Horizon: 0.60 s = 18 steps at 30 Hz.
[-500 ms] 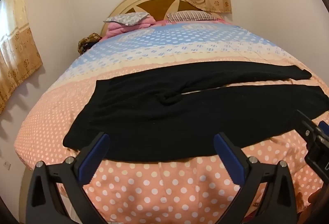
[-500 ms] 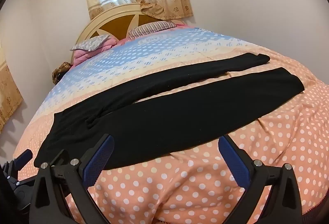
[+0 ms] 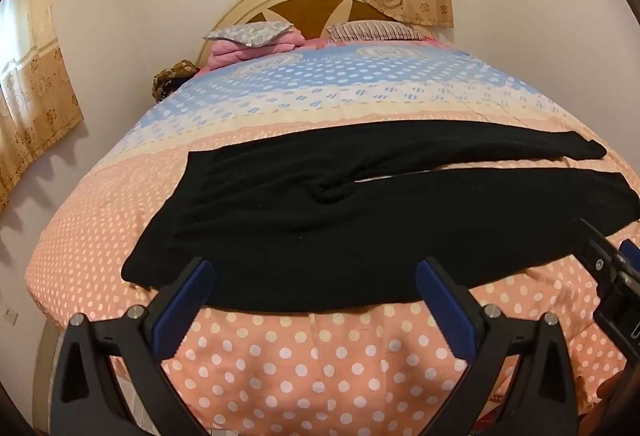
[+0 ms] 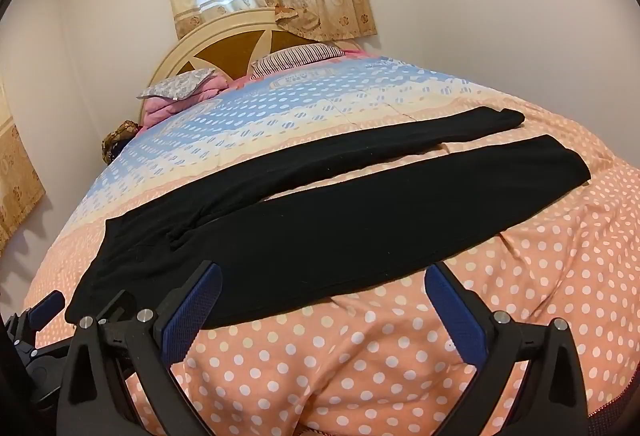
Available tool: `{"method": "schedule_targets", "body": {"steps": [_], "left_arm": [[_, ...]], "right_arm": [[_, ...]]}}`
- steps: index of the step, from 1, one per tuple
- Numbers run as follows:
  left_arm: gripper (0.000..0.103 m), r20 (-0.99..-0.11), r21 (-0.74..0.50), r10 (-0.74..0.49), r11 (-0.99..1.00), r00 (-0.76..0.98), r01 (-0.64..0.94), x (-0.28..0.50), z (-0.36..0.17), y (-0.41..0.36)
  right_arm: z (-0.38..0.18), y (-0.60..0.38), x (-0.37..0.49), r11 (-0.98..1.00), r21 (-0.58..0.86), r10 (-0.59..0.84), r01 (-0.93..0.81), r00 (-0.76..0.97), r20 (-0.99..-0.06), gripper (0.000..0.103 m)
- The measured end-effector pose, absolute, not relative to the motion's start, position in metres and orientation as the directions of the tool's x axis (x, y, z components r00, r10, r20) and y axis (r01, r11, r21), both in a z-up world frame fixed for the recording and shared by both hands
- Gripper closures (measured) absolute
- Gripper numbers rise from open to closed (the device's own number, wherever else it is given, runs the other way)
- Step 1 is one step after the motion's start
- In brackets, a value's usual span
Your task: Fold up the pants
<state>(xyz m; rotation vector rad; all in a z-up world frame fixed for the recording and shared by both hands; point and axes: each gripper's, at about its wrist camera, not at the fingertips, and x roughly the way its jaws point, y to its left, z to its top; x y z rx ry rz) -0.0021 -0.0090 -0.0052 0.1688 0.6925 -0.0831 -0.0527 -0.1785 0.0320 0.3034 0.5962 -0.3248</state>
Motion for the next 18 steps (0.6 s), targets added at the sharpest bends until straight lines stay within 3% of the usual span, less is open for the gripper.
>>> {"method": "schedule_targets", "body": {"steps": [18], "left_arm": [[0.000, -0.647, 0.118, -0.031, 0.983, 0.762, 0.141, 0.0003, -0.0010, 0.0036]], "right_arm": [[0.0338, -0.1770, -0.0555, 0.906, 0.181, -0.212, 0.381, 0.782, -0.586, 0.001]]}}
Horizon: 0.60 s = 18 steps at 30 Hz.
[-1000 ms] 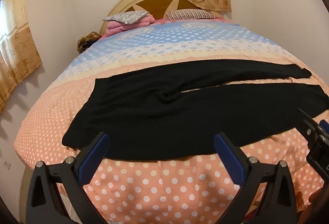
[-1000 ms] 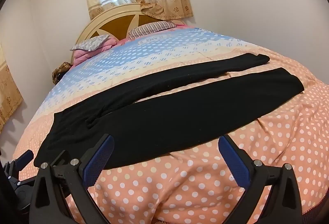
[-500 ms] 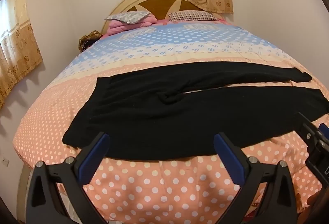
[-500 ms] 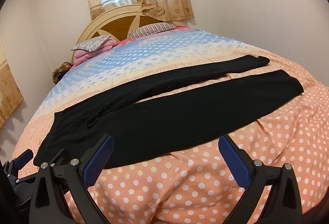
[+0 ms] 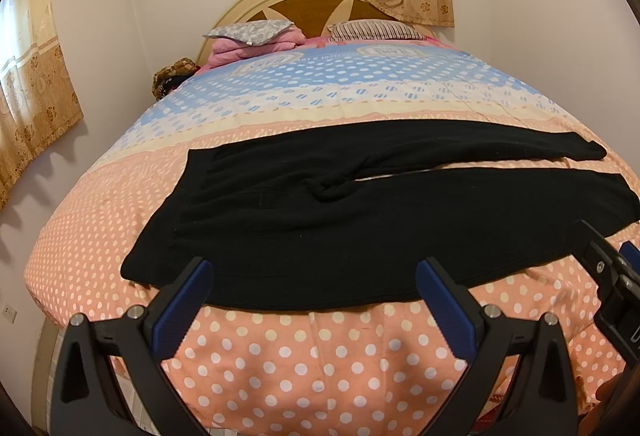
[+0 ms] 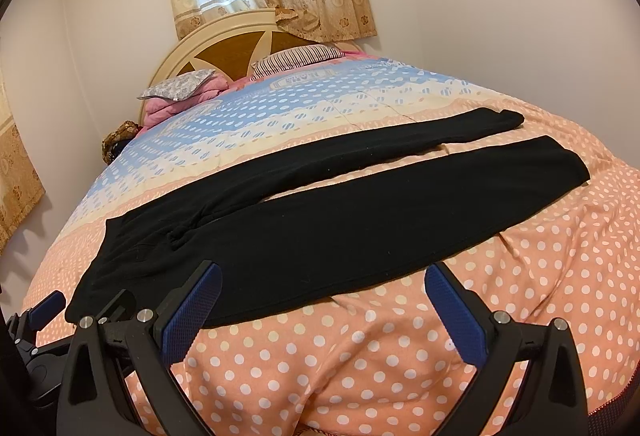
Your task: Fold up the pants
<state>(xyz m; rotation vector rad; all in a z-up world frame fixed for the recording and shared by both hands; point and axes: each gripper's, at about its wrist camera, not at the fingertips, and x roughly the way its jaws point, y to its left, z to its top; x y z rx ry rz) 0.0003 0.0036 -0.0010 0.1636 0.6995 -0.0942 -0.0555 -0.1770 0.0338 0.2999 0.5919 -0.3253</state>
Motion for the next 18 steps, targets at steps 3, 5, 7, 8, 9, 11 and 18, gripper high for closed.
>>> {"method": "schedule_targets", "body": {"steps": [3, 5, 7, 8, 9, 11, 18], "left_arm": [[0.000, -0.648, 0.116, -0.032, 0.983, 0.761, 0.140, 0.000, -0.001, 0.004], [0.000, -0.648, 0.118, -0.031, 0.983, 0.761, 0.140, 0.000, -0.002, 0.003], [0.000, -0.648, 0.117, -0.031, 0.983, 0.761, 0.139, -0.001, -0.002, 0.003], [0.000, -0.648, 0.117, -0.031, 0.983, 0.761, 0.139, -0.001, -0.002, 0.003], [0.000, -0.648, 0.117, -0.031, 0.983, 0.761, 0.139, -0.001, -0.002, 0.003], [0.000, -0.648, 0.116, -0.031, 0.983, 0.761, 0.140, -0.001, -0.002, 0.003], [0.000, -0.648, 0.117, -0.031, 0.983, 0.761, 0.139, -0.001, -0.002, 0.004]], "right_arm": [[0.033, -0.176, -0.055, 0.907, 0.181, -0.212, 0.381, 0.783, -0.585, 0.001], [0.033, -0.176, -0.055, 0.907, 0.180, -0.212, 0.381, 0.783, -0.585, 0.001], [0.035, -0.177, -0.057, 0.907, 0.181, -0.212, 0.381, 0.782, -0.586, 0.001], [0.039, -0.180, -0.058, 0.906, 0.182, -0.211, 0.381, 0.781, -0.588, 0.001], [0.042, -0.175, -0.057, 0.907, 0.181, -0.211, 0.381, 0.781, -0.588, 0.001], [0.042, -0.175, -0.057, 0.907, 0.180, -0.211, 0.381, 0.781, -0.587, 0.001], [0.042, -0.175, -0.057, 0.907, 0.180, -0.211, 0.380, 0.782, -0.587, 0.001]]}}
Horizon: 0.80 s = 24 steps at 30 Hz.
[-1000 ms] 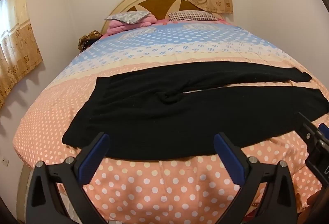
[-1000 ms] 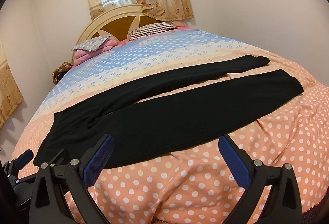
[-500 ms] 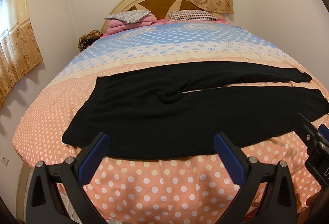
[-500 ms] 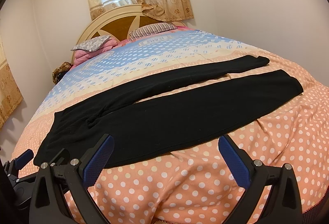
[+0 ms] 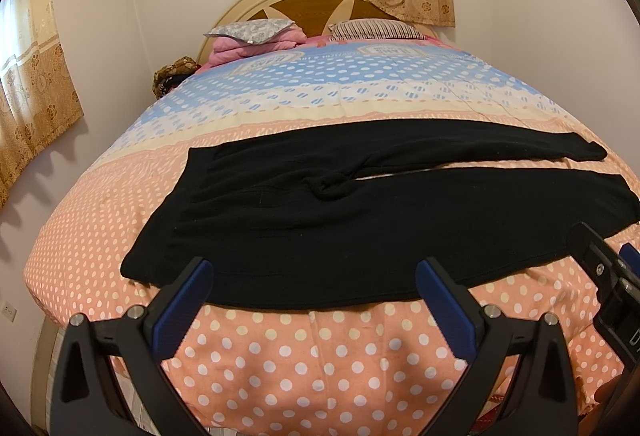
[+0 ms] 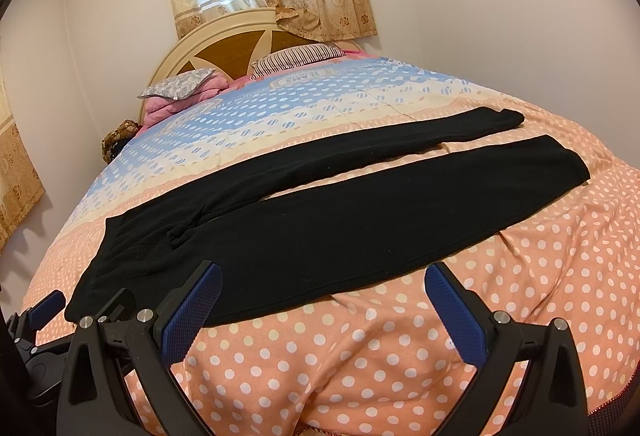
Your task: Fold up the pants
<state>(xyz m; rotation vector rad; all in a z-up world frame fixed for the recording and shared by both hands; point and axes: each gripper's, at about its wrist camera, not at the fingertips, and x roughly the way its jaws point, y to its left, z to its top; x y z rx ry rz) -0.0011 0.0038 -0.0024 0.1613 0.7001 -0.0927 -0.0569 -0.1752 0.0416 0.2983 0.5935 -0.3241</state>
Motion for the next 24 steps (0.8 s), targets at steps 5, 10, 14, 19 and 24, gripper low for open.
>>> {"method": "schedule_targets", "body": {"steps": [5, 10, 14, 19, 24], "left_arm": [[0.000, -0.649, 0.118, -0.031, 0.983, 0.760, 0.141, -0.0009, -0.0022, 0.0038], [0.000, -0.649, 0.115, -0.032, 0.983, 0.760, 0.140, -0.0004, -0.0020, 0.0044], [0.000, -0.649, 0.116, -0.032, 0.983, 0.760, 0.141, -0.0003, -0.0020, 0.0043], [0.000, -0.650, 0.116, -0.032, 0.983, 0.760, 0.140, -0.0003, -0.0019, 0.0045], [0.000, -0.651, 0.115, -0.032, 0.983, 0.759, 0.140, -0.0005, -0.0024, 0.0045]], "right_arm": [[0.0423, -0.1738, -0.0568, 0.907, 0.180, -0.211, 0.381, 0.780, -0.589, 0.001], [0.0414, -0.1740, -0.0568, 0.907, 0.179, -0.211, 0.381, 0.780, -0.589, 0.001], [0.0396, -0.1740, -0.0555, 0.907, 0.180, -0.209, 0.381, 0.778, -0.592, 0.001], [0.0386, -0.1738, -0.0550, 0.907, 0.179, -0.208, 0.381, 0.777, -0.594, 0.001], [0.0383, -0.1732, -0.0550, 0.907, 0.179, -0.209, 0.381, 0.777, -0.594, 0.001]]}}
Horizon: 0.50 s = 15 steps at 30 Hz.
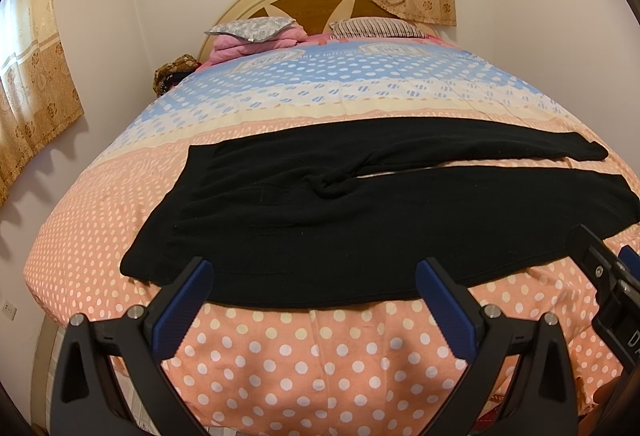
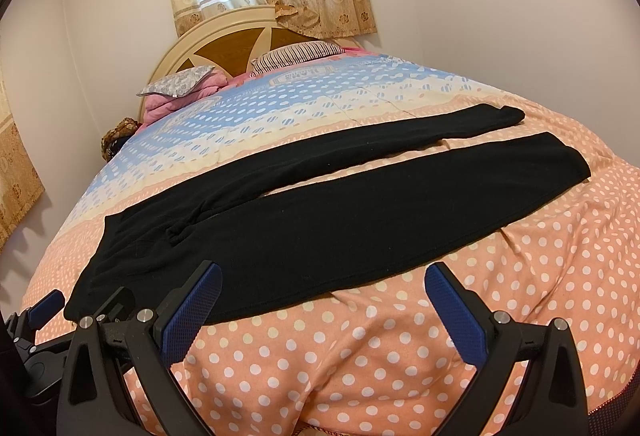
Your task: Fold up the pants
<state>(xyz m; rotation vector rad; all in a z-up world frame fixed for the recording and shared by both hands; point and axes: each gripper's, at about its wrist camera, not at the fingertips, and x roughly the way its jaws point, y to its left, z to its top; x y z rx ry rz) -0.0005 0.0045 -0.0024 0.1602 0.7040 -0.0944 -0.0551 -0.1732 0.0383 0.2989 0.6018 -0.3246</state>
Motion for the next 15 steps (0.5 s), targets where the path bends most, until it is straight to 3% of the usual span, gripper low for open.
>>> {"method": "schedule_targets", "body": {"steps": [15], "left_arm": [[0.000, -0.670, 0.103, -0.033, 0.985, 0.741, 0.137, 0.003, -0.012, 0.010]], "right_arm": [[0.027, -0.176, -0.046, 0.910, 0.172, -0.205, 0.378, 0.768, -0.607, 0.001]]}}
